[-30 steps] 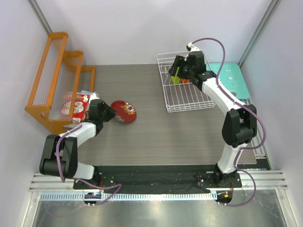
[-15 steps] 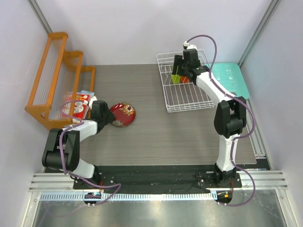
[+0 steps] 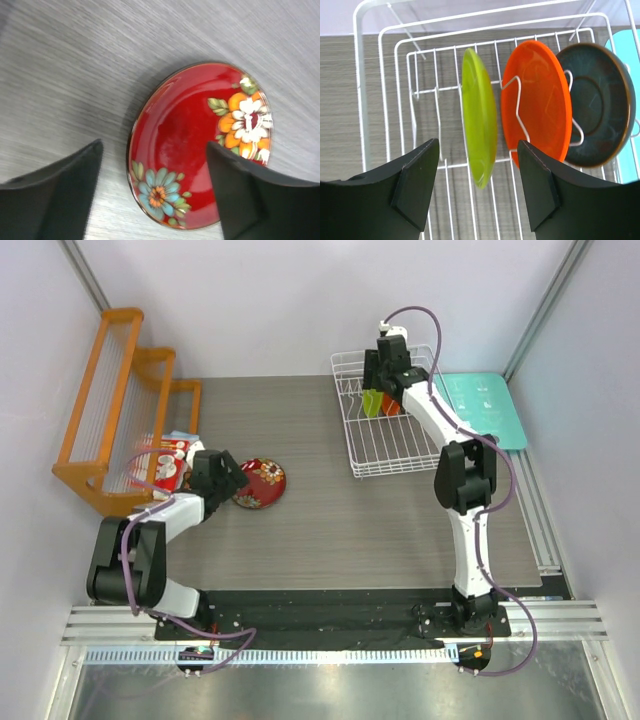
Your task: Unload the plates from the dish rack
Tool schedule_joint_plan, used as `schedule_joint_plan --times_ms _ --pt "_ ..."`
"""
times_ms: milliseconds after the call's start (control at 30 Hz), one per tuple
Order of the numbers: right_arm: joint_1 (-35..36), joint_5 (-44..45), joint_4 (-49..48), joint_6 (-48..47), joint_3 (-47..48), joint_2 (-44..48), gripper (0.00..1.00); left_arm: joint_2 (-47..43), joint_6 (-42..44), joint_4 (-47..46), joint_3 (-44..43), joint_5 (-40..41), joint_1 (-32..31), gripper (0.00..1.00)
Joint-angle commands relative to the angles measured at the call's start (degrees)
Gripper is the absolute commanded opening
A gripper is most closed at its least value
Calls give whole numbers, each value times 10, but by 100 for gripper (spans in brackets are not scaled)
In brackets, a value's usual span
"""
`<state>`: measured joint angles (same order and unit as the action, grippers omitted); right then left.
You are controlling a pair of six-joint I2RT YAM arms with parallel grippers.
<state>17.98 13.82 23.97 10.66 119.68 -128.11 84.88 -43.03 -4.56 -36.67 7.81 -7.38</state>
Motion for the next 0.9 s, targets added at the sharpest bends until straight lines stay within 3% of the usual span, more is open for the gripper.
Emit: schedule_joint_plan --times_ms 0,167,267,333,533,733,867 --pt "-1 37 22 -31 80 -48 68 -63 10 33 -9 18 1 99" --pt "-2 50 40 -46 134 -90 58 -141 23 58 -27 9 0 100" --pt "-2 57 39 -57 146 -101 44 -161 30 48 -46 -53 0 99" --pt "-2 58 39 -58 147 -101 40 -161 26 19 -60 -116 0 99" --pt "2 65 33 -77 136 -83 22 -103 -5 -41 -102 -207 -9 99" --pt "12 96 21 -101 112 -57 2 -62 -6 -48 -120 -213 -26 99" --pt "21 129 -8 -120 80 -29 1 -47 -4 -52 -132 -220 -31 99"
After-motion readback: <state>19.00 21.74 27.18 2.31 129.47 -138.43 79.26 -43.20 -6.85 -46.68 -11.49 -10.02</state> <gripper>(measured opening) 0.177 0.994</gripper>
